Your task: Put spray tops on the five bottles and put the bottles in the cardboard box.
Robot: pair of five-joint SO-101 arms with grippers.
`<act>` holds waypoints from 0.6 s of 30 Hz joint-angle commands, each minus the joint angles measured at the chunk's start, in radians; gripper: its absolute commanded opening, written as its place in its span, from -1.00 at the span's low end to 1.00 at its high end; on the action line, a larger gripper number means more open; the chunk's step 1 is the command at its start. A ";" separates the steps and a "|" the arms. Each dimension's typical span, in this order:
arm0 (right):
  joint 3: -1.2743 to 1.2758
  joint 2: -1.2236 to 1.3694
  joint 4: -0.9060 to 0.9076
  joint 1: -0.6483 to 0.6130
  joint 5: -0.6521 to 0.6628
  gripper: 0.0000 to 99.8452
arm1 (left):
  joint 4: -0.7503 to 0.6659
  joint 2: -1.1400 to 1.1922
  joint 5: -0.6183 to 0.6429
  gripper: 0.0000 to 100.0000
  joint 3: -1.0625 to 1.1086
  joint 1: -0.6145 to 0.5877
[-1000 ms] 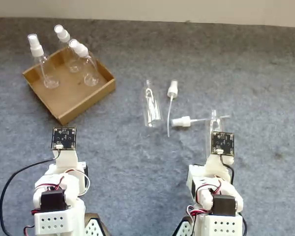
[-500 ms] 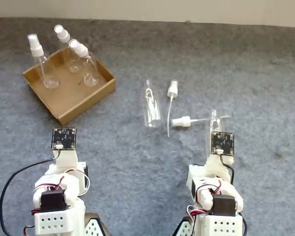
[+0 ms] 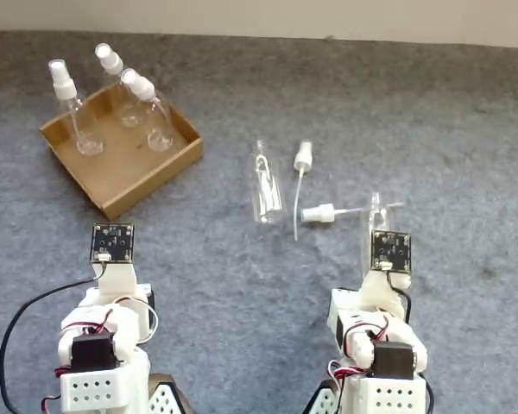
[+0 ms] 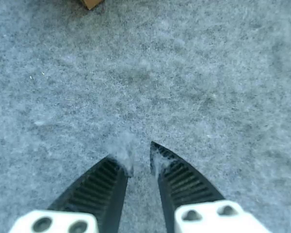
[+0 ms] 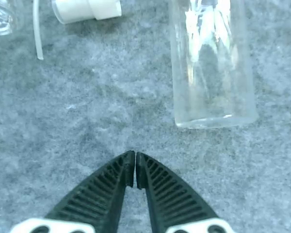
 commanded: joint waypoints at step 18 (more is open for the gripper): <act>0.157 0.002 -0.021 0.007 -0.012 -0.99 | -0.021 -0.005 -0.009 -0.99 0.022 -0.012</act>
